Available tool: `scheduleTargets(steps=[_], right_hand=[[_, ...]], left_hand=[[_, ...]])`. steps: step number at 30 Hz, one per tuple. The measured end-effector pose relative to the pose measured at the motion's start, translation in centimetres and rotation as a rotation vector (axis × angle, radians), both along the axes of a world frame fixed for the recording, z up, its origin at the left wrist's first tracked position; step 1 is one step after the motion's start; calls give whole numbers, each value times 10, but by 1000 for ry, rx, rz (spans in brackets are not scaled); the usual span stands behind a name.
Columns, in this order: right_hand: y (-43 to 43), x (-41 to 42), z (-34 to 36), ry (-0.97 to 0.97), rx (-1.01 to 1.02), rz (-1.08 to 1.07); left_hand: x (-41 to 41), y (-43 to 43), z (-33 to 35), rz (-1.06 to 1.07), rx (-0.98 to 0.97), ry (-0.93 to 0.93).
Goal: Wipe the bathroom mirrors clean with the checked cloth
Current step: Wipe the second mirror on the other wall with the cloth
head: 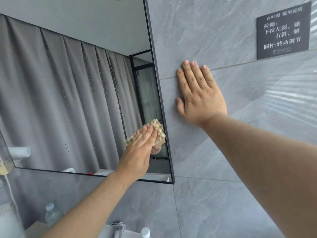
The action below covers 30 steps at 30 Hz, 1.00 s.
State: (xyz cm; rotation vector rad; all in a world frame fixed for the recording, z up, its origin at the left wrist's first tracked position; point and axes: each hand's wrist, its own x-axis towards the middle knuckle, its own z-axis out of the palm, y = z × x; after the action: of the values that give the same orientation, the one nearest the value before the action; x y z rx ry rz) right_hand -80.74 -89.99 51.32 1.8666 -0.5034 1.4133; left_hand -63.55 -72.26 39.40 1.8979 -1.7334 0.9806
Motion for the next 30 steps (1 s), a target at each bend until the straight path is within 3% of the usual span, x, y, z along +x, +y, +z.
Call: scheduleTargets(steps=[7,17,25,30], right_hand=[[-2,-2,-25,19,-12,-8],[0,-3,-49,9,0,-23],[1,-3,-52,15,13,-25],[1,-2,-52,6,6,-21]], left_hand=[[12,4,-81,-98,149,-136],[11,11,-130,-36,201,-326],[10,15,-118,35,238,-326],[12,7,-49,119,27,-38]])
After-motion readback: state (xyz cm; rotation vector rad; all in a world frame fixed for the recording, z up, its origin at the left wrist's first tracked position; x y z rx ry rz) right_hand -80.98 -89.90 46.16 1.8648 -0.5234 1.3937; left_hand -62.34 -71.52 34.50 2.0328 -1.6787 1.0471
